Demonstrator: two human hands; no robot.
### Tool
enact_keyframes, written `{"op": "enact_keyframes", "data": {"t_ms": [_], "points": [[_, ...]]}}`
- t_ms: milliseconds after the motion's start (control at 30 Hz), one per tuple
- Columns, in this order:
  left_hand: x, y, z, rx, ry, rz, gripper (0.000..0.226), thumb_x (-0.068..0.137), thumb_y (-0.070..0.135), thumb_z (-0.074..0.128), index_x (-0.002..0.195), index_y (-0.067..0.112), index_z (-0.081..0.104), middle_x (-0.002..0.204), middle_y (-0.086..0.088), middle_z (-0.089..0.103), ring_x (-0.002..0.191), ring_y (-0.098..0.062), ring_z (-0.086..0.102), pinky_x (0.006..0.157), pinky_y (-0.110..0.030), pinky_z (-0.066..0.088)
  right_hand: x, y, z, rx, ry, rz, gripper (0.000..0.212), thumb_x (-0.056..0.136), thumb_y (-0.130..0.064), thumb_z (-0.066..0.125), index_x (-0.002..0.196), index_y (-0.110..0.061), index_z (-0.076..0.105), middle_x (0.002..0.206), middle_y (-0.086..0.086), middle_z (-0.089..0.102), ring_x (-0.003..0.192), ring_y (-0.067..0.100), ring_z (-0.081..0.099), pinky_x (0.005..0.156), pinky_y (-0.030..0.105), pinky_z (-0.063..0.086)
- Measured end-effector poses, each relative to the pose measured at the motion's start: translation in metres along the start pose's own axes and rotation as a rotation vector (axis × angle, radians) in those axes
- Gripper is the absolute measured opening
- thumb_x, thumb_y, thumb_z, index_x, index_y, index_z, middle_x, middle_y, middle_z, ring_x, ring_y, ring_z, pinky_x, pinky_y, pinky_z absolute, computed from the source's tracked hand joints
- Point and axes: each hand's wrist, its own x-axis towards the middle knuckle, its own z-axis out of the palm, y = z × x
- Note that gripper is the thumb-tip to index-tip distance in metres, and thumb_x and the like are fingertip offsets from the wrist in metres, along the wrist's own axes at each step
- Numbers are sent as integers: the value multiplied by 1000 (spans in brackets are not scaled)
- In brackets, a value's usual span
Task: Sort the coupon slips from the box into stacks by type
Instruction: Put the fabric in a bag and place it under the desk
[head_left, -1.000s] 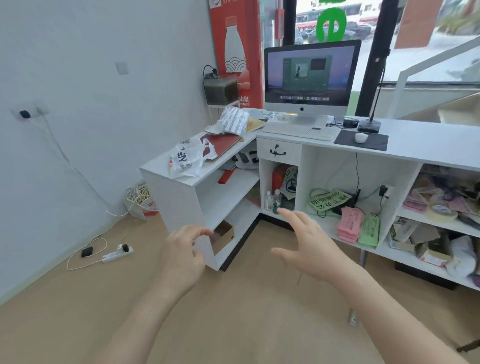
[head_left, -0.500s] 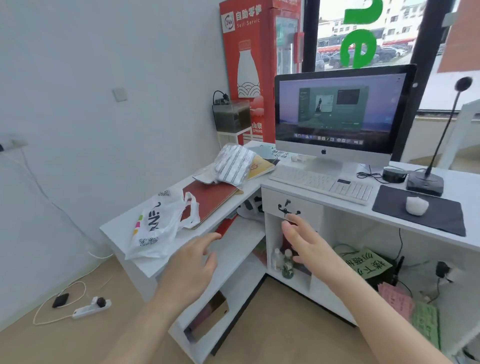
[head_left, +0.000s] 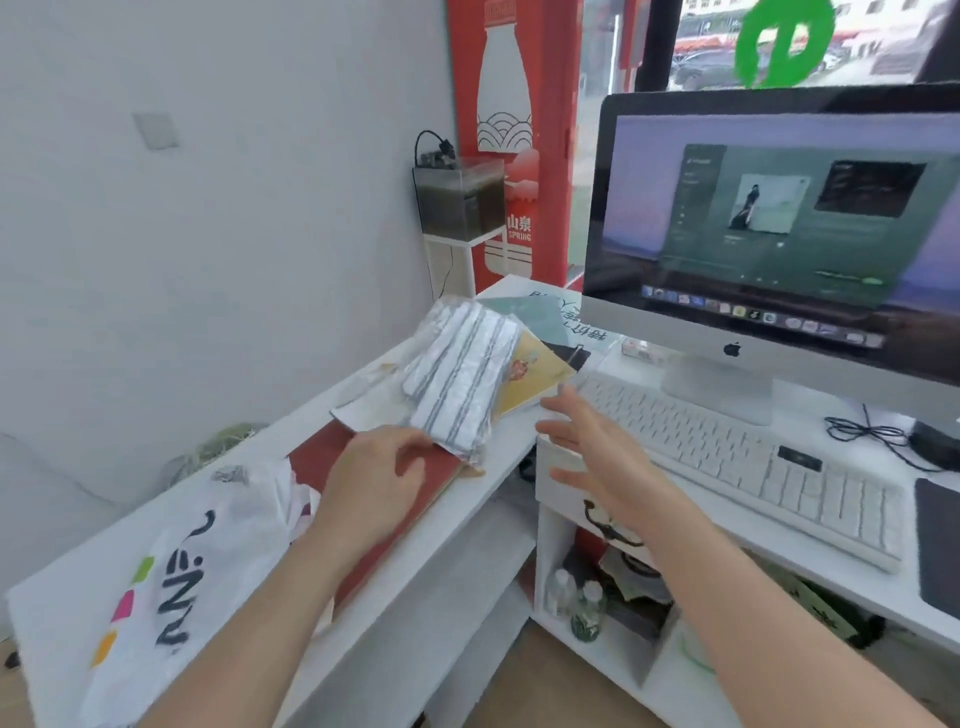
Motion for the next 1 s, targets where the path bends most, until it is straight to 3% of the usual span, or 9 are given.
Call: {"op": "enact_keyframes", "data": {"t_ms": [100,233,333,400,467,733,800,900,1000], "points": [[64,-17,18,22,-17,-4,25,85,18,59,109,23,67,116,8,63,113,-19,52,94,-28,38,58,-12,-1,-119,3,-41,59,87,-66,47,139,-36,46,146,-15,40,135,10,36,111,39,34],[128,-36,48,126,-79,-6,39,84,30,65,121,20,59,131,2,53,123,-23,41,101,-28,31,124,-21,2,-415,-25,-119,64,85,-62,55,143,-39,38,139,-15,40,137,14,30,111,34,26],[170,-47,69,287,-133,-78,66,84,49,60,140,21,39,150,-4,29,136,-25,25,108,-36,30,184,-21,10,-714,-72,-153,97,71,-74,59,150,-40,15,155,-6,24,147,26,9,116,53,20],[193,-51,81,394,-170,-143,80,82,60,55,146,21,25,156,-6,14,140,-26,16,109,-39,29,217,-19,14,-895,-89,-133,105,74,-70,62,150,-43,-5,161,-6,-1,148,25,-8,115,57,17],[210,-54,93,454,-199,-197,92,78,68,54,147,21,17,156,-7,11,140,-28,18,107,-43,32,246,-20,16,-990,-98,-152,111,73,-69,64,147,-44,-16,161,-2,-11,148,27,-10,111,59,19],[267,-55,123,380,-442,-509,127,59,64,75,149,24,-5,147,-10,28,135,-30,29,102,-47,35,343,-17,17,-744,-184,-17,123,73,-58,74,149,-35,-20,161,10,-14,147,29,14,113,47,26],[274,-55,126,283,-457,-552,123,60,54,79,149,24,-1,136,-8,45,124,-28,45,96,-43,42,361,-17,17,-688,-180,22,125,68,-59,76,147,-38,-19,161,7,-9,142,31,28,105,49,39],[280,-49,124,222,-341,-481,103,64,42,78,143,25,14,117,-1,60,106,-25,58,83,-37,49,369,-26,14,-517,-193,82,121,64,-69,70,146,-45,-15,159,3,15,104,26,52,68,39,54],[285,-25,120,355,-213,-258,90,76,29,66,144,28,7,109,1,59,95,-26,60,72,-35,48,359,-46,11,-235,-213,141,104,76,-67,61,151,-41,-7,153,-10,24,102,16,49,82,38,56]]}}
